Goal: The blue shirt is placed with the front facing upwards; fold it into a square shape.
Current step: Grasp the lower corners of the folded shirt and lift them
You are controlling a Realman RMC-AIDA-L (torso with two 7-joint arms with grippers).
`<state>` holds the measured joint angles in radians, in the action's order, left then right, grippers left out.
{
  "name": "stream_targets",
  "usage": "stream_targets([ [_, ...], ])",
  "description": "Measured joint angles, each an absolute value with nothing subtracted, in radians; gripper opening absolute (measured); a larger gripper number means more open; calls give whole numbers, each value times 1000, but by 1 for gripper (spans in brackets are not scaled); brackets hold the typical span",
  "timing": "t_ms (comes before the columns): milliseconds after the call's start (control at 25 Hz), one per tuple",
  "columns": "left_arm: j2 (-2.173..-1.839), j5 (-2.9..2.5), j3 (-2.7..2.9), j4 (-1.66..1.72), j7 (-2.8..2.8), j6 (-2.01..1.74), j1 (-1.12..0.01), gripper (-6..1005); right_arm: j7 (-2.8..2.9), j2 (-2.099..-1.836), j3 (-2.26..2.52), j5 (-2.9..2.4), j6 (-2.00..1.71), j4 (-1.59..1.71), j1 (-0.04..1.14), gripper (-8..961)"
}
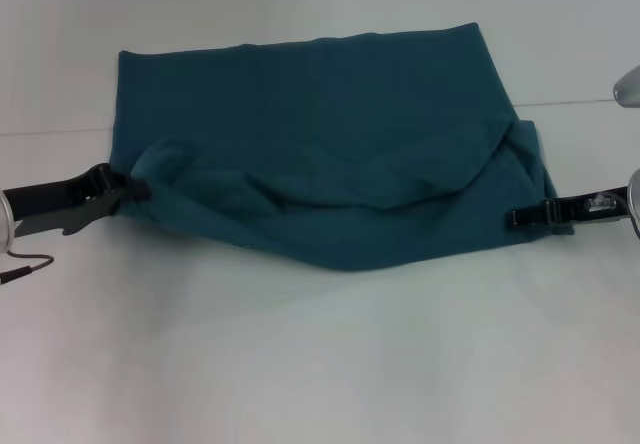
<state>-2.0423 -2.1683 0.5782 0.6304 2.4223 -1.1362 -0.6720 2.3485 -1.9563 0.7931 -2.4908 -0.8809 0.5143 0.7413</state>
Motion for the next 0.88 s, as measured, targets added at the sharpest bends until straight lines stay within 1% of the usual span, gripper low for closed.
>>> stream_targets([
  [600, -2043, -2166, 578, 630, 2422, -1127, -672, 42, 2346, -1947, 777, -2457, -909, 526, 746, 790],
  [880, -2043, -2165, 578, 630, 2422, -1124, -671, 42, 2337, -1951, 780, -2455, -920, 523, 751, 767],
])
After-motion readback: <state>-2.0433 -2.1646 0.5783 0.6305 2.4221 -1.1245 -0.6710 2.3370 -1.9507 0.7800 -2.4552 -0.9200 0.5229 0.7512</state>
